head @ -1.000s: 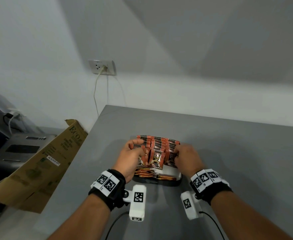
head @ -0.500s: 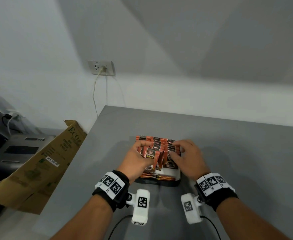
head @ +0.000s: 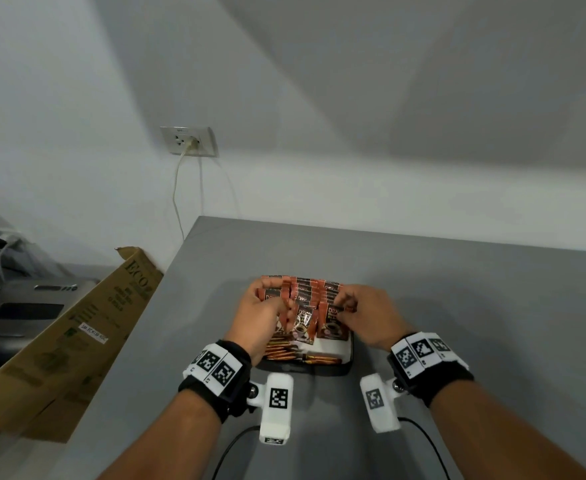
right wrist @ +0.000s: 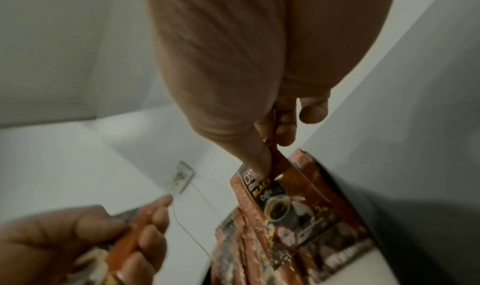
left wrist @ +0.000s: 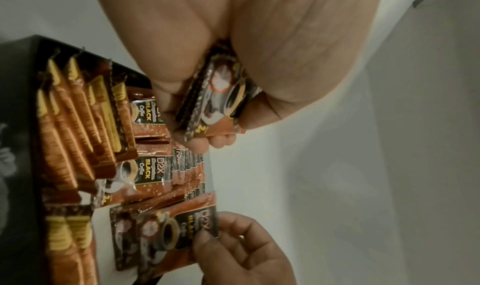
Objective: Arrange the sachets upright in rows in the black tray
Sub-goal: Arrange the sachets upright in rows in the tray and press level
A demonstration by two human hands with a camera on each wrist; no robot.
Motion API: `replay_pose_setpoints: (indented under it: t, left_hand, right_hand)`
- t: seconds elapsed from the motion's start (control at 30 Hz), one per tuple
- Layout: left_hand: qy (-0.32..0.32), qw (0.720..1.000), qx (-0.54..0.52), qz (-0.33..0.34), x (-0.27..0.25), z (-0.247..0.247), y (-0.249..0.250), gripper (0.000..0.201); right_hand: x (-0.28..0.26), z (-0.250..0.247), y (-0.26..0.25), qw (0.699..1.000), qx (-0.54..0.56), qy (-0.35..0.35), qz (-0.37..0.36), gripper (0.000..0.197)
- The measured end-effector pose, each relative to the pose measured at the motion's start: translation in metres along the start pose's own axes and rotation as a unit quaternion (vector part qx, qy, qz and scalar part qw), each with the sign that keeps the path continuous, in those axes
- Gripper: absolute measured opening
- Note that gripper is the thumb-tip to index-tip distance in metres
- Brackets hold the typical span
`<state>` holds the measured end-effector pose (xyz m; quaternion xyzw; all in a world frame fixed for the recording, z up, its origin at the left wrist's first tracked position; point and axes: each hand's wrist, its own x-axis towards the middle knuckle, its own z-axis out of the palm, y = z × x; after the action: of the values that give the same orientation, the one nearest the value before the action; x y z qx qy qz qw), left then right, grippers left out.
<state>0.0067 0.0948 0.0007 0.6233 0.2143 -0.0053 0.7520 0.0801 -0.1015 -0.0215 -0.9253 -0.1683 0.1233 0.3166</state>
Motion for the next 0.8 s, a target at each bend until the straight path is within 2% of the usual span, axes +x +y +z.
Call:
replay_pose_setpoints:
  t: [0.17, 0.33, 0.53, 0.6, 0.67, 0.73, 0.8]
  left_hand:
    - [0.014, 1.0, 0.019, -0.016, 0.001, -0.008, -0.004, 0.057]
    - [0.036, 0.999, 0.031, -0.023, 0.002, -0.016, -0.008, 0.056]
    - [0.028, 0.996, 0.079, -0.011, 0.003, -0.018, -0.013, 0.053]
    - [0.017, 0.995, 0.099, 0.009, 0.002, -0.016, -0.012, 0.053]
    - [-0.012, 0.994, 0.104, 0.028, 0.002, -0.014, -0.012, 0.056]
    - [-0.044, 0.993, 0.103, 0.035, 0.003, -0.009, -0.013, 0.059]
    - [-0.056, 0.992, 0.106, 0.036, 0.005, -0.006, -0.014, 0.062]
  right_hand:
    - [0.003, 0.014, 0.002, 1.0, -0.012, -0.012, 0.013, 0.016]
    - [0.009, 0.025, 0.008, 0.997, -0.071, -0.011, 0.012, 0.017]
    - [0.008, 0.034, 0.017, 0.994, -0.092, 0.051, -0.016, 0.018]
    - [0.005, 0.03, 0.013, 0.995, -0.043, 0.084, -0.025, 0.021]
    - [0.001, 0.022, -0.004, 0.994, 0.037, 0.087, -0.058, 0.02]
    - [-0.004, 0.015, -0.029, 0.988, 0.125, 0.035, -0.081, 0.021]
    - [-0.004, 0.013, -0.046, 0.982, 0.167, -0.023, -0.084, 0.021]
